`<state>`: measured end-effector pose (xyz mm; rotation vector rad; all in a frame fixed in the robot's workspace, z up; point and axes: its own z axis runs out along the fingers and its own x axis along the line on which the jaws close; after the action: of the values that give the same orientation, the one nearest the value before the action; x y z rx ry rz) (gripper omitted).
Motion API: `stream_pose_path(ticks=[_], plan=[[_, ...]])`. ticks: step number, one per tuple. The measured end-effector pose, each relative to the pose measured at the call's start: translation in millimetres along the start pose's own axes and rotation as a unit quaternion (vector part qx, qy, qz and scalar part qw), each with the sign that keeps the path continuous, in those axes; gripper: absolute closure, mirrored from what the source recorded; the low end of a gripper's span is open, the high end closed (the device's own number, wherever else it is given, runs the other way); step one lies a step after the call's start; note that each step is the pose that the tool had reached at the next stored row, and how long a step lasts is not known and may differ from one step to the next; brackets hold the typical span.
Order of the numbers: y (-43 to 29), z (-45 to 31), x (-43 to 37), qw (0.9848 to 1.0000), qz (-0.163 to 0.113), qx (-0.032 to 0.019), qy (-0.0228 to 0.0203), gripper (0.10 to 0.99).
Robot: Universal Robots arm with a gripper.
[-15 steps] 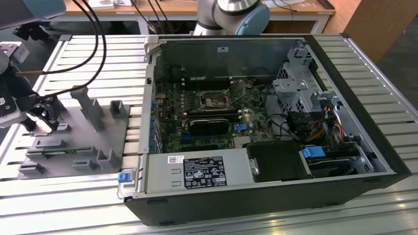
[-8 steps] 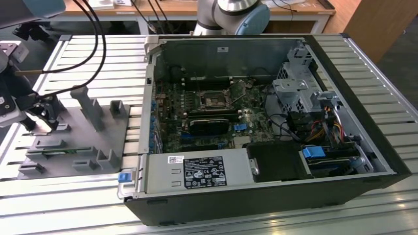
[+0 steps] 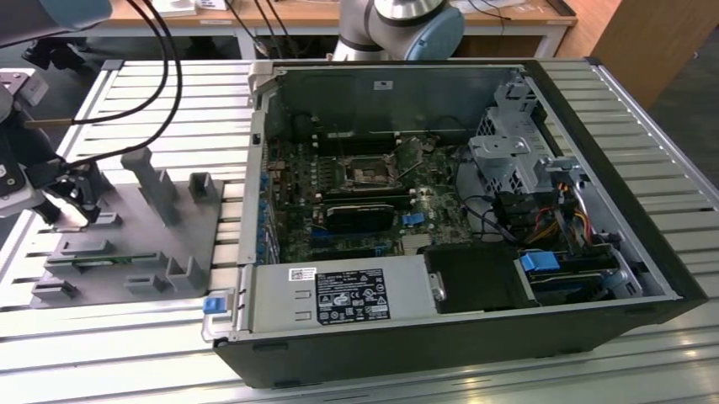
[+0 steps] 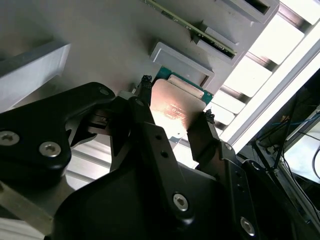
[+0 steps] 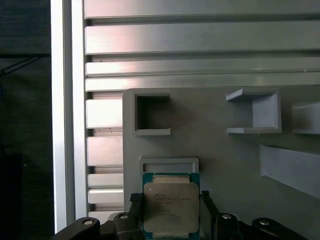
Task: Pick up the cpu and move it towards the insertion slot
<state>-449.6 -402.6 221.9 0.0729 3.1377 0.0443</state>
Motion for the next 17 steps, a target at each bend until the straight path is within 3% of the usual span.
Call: stream_pose_path(ticks=[17], plan=[[0.8, -3.5, 0.0, 1.0000, 0.000, 0.0000, 0.0000, 0.549]])
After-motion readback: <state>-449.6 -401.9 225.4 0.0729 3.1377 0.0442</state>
